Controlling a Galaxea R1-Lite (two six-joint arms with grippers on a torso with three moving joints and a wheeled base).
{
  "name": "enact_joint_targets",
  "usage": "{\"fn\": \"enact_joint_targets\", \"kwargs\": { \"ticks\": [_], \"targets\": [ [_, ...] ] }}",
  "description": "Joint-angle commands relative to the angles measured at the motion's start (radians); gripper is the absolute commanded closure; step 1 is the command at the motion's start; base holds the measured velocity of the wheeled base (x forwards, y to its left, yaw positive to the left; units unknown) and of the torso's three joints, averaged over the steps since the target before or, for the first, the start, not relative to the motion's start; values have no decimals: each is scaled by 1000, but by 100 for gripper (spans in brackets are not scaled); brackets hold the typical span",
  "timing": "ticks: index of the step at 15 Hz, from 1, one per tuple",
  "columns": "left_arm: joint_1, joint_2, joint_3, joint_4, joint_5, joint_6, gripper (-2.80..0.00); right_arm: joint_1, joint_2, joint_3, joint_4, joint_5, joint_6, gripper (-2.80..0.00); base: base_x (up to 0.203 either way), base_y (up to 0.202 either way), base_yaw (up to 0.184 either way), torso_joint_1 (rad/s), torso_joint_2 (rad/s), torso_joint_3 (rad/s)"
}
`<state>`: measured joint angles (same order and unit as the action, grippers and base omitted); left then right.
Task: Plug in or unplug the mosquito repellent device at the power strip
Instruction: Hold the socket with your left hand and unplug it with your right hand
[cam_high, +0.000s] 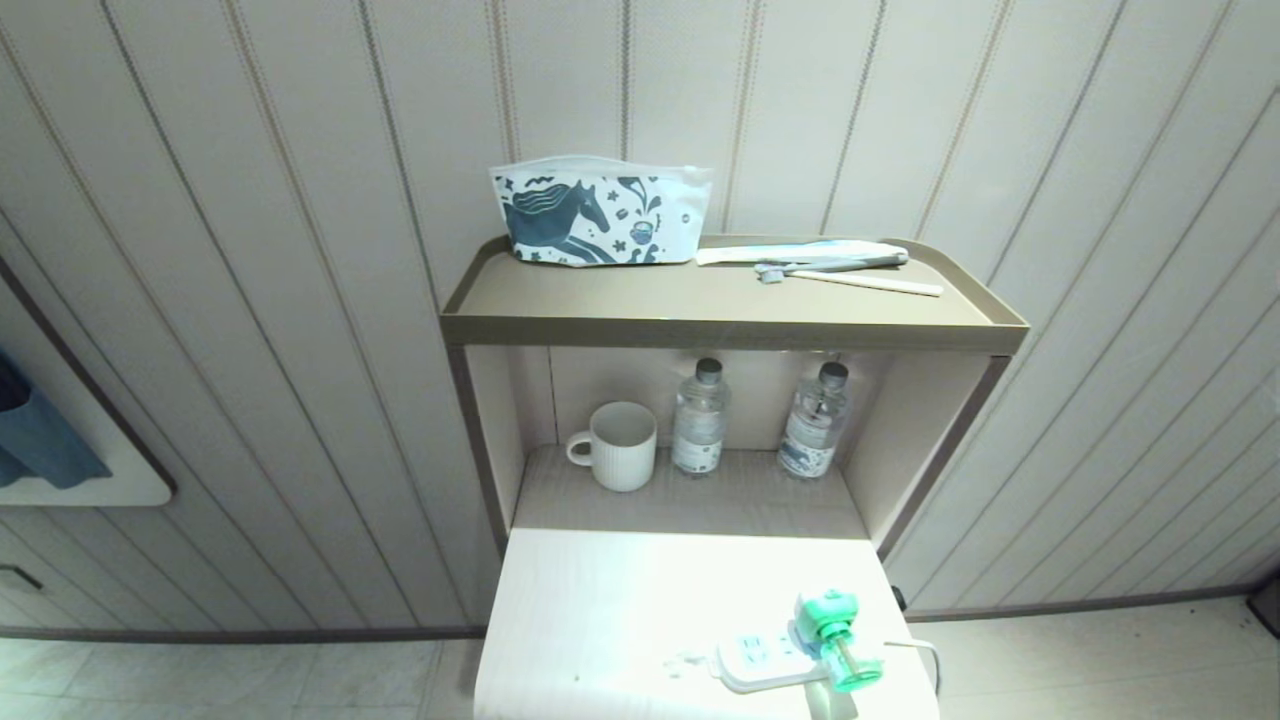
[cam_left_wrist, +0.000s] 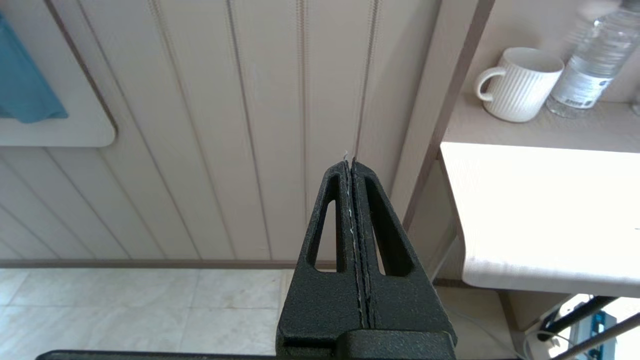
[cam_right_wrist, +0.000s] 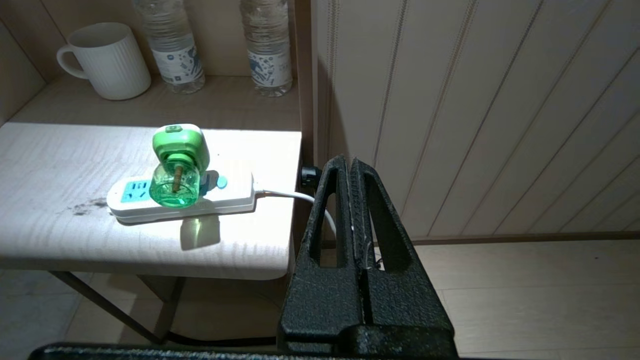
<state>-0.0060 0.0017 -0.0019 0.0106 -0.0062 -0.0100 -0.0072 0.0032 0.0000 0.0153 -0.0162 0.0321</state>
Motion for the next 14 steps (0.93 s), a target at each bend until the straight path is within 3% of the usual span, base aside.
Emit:
{"fn": "enact_joint_targets", "kwargs": {
  "ticks": [1, 5, 8, 11, 14],
  "targets": [
    [-1, 0, -1, 0, 0, -1, 0, 0, 1, 0, 0, 1, 0, 0, 0, 0, 0, 0, 0, 0],
    [-1, 0, 2, 0, -1, 2, 0, 0, 1, -7, 1, 1, -11, 0, 0, 0, 0, 0, 0, 0],
    [0, 0, -1, 0, -1, 2, 0, 0, 1, -78, 104, 4, -11, 0, 0, 0, 0, 0, 0, 0],
    [0, 0, 2, 0, -1, 4, 0, 0, 17, -347, 321, 69, -4, 0, 0, 0, 0, 0, 0, 0],
    [0, 0, -1, 0, -1, 3, 0, -3, 246, -591, 399, 126, 5, 0, 0, 0, 0, 0, 0, 0]
  ]
}}
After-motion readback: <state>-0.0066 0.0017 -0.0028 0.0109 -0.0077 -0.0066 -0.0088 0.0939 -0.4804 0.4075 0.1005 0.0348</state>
